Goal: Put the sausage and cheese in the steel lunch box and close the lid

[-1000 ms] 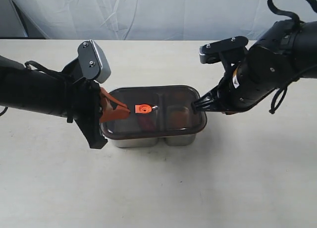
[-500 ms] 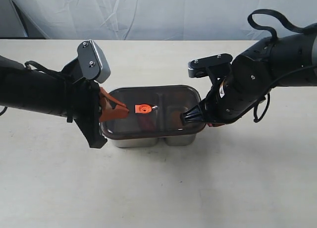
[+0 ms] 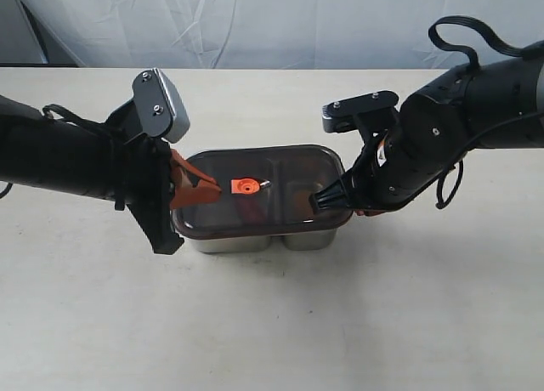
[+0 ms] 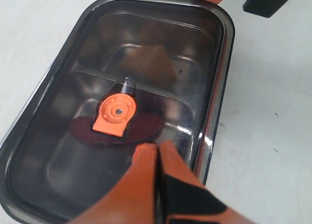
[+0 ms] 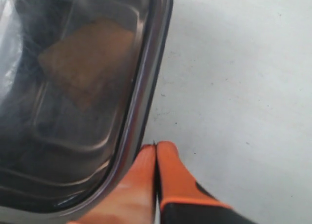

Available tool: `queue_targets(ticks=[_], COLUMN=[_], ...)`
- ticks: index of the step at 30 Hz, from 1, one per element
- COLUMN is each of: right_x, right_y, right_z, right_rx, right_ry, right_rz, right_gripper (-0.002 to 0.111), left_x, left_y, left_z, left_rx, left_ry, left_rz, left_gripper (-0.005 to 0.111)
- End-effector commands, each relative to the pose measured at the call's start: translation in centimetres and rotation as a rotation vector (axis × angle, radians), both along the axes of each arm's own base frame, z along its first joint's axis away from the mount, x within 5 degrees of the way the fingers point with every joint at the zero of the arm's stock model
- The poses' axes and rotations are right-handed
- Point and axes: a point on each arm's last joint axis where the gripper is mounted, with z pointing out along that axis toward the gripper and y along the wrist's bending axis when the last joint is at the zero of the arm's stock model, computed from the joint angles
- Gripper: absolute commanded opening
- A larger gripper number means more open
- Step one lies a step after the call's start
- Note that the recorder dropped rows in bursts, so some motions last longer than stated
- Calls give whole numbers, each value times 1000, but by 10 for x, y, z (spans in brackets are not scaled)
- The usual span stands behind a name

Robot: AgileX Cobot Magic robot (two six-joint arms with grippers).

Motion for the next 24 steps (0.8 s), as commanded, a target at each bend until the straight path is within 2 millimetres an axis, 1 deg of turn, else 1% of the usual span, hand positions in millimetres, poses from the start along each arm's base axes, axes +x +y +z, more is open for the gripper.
queue_targets(ticks=[1, 4, 8, 14, 17, 20, 24], right_x=[2, 2, 3, 3, 0, -1, -1], right_y=[2, 2, 3, 3, -1, -8, -7], right_z=[2, -1, -10, -10, -11, -4, 12], right_rx=[34, 27, 6, 5, -40, -93, -39], right_ry=[-20, -12, 12, 11, 34, 33, -29], right_rz=[0, 0, -1, 4, 19, 14, 16], right_gripper=[0, 0, 0, 0, 0, 0, 0], left_x=[-1, -1, -2, -1, -2, 1, 3], left_y=[-1, -1, -1, -1, -1, 4, 8], left_z=[2, 2, 2, 2, 2, -2, -7], left_rx=[-6, -6, -7, -6, 2, 55, 85], left_ry=[-5, -5, -4, -5, -9, -26, -33], left_rz=[1, 1, 0, 1, -4, 29, 73], left_gripper=[0, 0, 0, 0, 0, 0, 0])
